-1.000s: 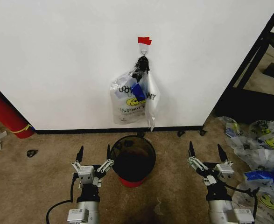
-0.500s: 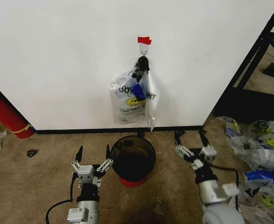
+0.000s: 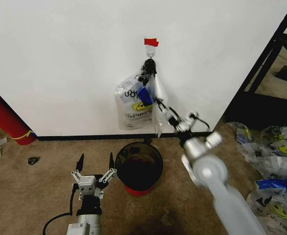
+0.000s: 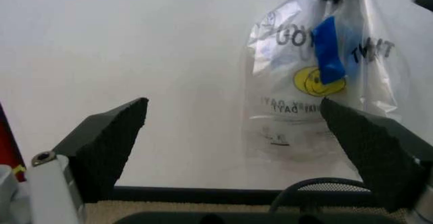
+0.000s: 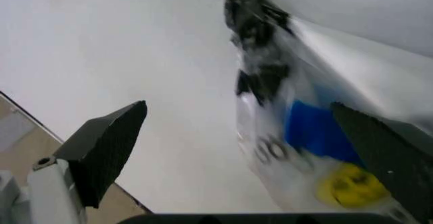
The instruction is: Pick up the garbage bag from the wall and place it over the trash bin.
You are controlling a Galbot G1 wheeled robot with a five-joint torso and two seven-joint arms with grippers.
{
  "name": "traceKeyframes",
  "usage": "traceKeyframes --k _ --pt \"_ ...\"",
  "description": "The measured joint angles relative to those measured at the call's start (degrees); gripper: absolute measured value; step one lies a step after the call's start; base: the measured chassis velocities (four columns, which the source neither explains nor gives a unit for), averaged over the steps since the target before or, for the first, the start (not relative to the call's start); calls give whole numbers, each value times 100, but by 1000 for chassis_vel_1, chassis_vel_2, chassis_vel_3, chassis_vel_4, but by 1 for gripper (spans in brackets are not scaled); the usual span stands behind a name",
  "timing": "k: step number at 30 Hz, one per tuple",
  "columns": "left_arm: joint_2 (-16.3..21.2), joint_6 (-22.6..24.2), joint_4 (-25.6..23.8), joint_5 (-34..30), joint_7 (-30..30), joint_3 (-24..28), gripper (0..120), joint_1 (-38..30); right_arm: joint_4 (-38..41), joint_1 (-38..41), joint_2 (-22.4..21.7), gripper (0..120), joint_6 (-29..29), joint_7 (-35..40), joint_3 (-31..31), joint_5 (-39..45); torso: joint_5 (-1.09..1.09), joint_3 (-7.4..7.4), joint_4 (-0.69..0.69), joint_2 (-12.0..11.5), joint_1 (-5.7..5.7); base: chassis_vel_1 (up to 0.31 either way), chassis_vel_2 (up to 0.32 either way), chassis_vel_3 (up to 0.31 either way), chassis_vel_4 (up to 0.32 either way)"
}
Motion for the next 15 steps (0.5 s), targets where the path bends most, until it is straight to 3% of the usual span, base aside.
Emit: traceKeyframes --k 3,7,15 --pt "-111 -38 0 64 -11 -8 100 36 -663 613 295 100 -7 7 -181 61 0 0 0 0 0 0 0 0 0" --pt "-182 -49 3 96 -13 -8 100 39 -1051 871 516 100 -16 47 -227 172 1 0 -2 0 0 0 0 0 0" --pt "-300 -68 19 163 -22 16 100 55 -1344 1088 707 100 -57 61 -339 218 1 -1 -2 0 0 0 0 0 0"
